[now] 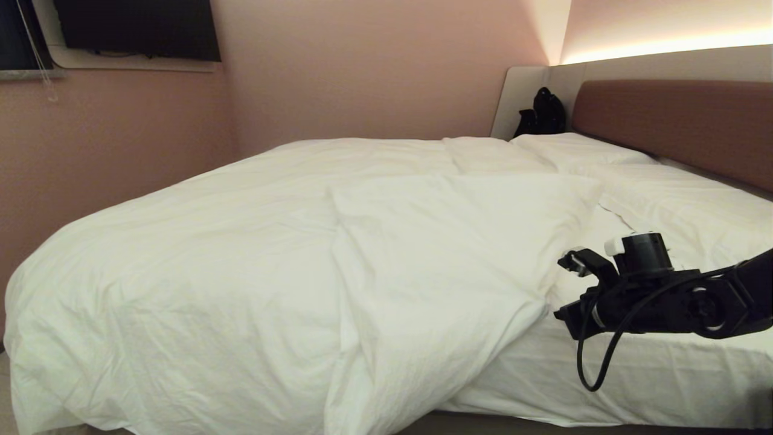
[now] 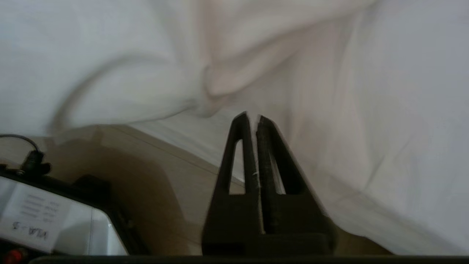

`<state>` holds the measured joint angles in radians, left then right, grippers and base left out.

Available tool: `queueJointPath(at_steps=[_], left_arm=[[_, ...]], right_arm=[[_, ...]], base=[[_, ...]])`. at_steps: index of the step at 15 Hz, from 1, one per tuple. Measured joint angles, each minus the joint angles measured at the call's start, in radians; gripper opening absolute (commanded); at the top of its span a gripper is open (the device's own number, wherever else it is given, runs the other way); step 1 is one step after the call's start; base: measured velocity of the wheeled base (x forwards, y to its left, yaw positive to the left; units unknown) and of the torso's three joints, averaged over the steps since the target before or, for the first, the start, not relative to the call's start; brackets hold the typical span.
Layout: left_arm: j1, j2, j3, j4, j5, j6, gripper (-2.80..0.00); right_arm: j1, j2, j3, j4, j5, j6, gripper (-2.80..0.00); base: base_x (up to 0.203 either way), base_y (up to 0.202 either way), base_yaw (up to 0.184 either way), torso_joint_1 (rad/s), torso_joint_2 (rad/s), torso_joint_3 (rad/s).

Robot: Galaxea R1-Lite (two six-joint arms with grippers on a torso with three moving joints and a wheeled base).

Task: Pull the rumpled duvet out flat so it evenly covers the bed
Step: Flatten the corners of the folded blanket

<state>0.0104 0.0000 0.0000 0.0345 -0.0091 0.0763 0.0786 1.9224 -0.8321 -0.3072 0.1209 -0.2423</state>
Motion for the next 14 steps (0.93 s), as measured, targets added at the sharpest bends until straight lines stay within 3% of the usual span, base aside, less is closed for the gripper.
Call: queueJointPath(at_steps=[4,8,14], left_arm=[[0.0,0.0,0.0,0.0,0.0,0.0,-2.8],[0.0,0.0,0.0,-0.001,0.0,0.0,-2.8],[0.0,0.0,0.0,-0.001,0.0,0.0,-2.8]], right_arm=[[-0.006,0.044,-0.001,-0.092,0.004,0.013,0.0],[0.015,-0.042,-0.015,-0.123,0.006,0.026,0.0],[0.153,-0.252,-0.168,-0.058,0.003,0.041,0.0]], base=[[0.0,0.0,0.0,0.0,0.0,0.0],[0.0,0.0,0.0,0.0,0.0,0.0],[0.0,0.0,0.0,0.0,0.0,0.0]])
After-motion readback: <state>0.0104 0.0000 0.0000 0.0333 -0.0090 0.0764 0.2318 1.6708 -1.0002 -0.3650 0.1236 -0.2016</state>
